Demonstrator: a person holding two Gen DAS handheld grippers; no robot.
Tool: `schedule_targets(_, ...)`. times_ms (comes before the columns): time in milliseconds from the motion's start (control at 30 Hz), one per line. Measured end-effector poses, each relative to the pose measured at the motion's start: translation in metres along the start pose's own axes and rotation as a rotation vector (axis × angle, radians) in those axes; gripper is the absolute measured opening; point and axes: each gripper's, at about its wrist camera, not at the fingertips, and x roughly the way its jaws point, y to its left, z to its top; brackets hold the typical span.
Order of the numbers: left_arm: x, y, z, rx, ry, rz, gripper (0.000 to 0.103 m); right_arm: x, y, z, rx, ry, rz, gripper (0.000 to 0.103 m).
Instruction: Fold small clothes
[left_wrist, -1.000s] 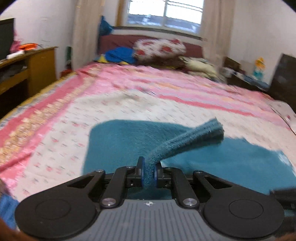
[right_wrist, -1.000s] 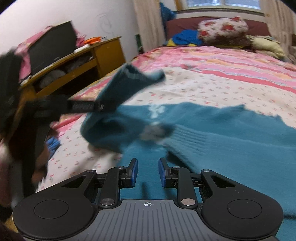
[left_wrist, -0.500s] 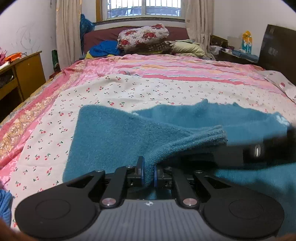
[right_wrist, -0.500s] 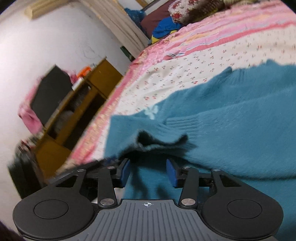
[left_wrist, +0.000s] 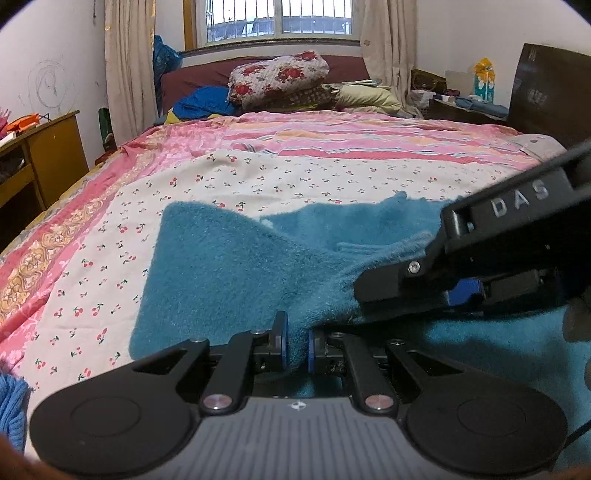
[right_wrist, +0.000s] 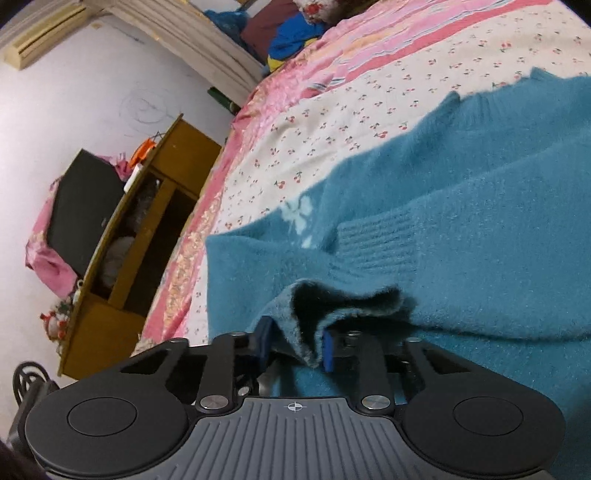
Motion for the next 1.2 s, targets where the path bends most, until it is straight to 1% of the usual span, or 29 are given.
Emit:
schedule_targets(67,0.0,-0.002,0.0,0.009,-0.001,0.005,0.017,0.0,-0.001,0.002,0.011,0.005,0.006,0.024)
schedule_targets(100,0.0,-0.002,-0.001,0.008,0.0,0.004,0.017,0.0,-0.001,0.003,0.016,0.006,0.009,0.028)
schedule_targets(167,0.0,-0.002,0.0,0.008,0.001,0.002,0.016,-0.001,-0.001,0.004,0.017,0.006,0.011,0.029)
schedule_targets(267,-0.001,-0.002,-0.001,0.014,0.003,0.003,0.017,0.001,-0.001,0.006,0.026,0.006,0.013,0.029)
schedule_targets(300,-0.002,-0.002,-0.001,0.016,0.005,0.001,0.017,0.001,-0.001,0.006,0.025,0.006,0.009,0.025)
schedule_targets(333,-0.002,-0.003,-0.001,0.018,0.006,0.0,0.017,0.0,0.0,0.006,0.023,0.004,0.009,0.018)
schedule_targets(400,-0.006,-0.003,0.001,0.013,0.006,-0.015,0.017,-0.004,0.005,0.006,-0.006,-0.008,0.013,0.011)
schedule_targets(433,-0.009,-0.001,0.002,0.002,0.002,-0.027,0.018,-0.007,0.009,0.007,-0.035,-0.017,0.012,0.01)
schedule_targets(500,-0.016,0.0,0.006,-0.013,-0.009,-0.048,0.027,-0.017,0.018,0.009,-0.098,-0.043,0.015,0.009)
schedule_targets(533,-0.02,0.0,0.009,-0.019,-0.022,-0.057,0.029,-0.024,0.022,0.011,-0.125,-0.059,0.017,0.009)
schedule_targets(600,-0.029,0.001,0.015,-0.026,-0.052,-0.068,0.037,-0.039,0.028,0.016,-0.173,-0.101,0.013,0.009)
schedule_targets(633,-0.033,0.001,0.019,-0.028,-0.069,-0.075,0.039,-0.047,0.029,0.019,-0.192,-0.123,0.01,0.009)
schedule_targets(700,-0.042,-0.001,0.026,-0.031,-0.099,-0.084,0.046,-0.063,0.028,0.027,-0.207,-0.167,0.003,0.009)
schedule_targets(733,-0.045,-0.002,0.03,-0.028,-0.113,-0.087,0.047,-0.072,0.025,0.031,-0.209,-0.188,-0.002,0.009)
schedule_targets(833,-0.048,-0.01,0.036,-0.013,-0.136,-0.093,0.05,-0.101,0.011,0.04,-0.202,-0.25,-0.038,0.009)
schedule_targets(900,-0.045,-0.016,0.039,-0.008,-0.138,-0.099,0.05,-0.12,-0.006,0.044,-0.183,-0.287,-0.069,0.009)
schedule_targets(1033,-0.027,-0.027,0.039,0.007,-0.11,-0.085,0.051,-0.149,-0.046,0.045,-0.125,-0.347,-0.15,0.009)
schedule_targets(1100,-0.01,-0.033,0.034,0.023,-0.064,-0.063,0.051,-0.153,-0.068,0.044,-0.085,-0.338,-0.187,0.009)
schedule_targets(1200,0.01,-0.038,0.024,0.032,0.0,-0.044,0.051,-0.144,-0.093,0.036,-0.049,-0.307,-0.231,0.009)
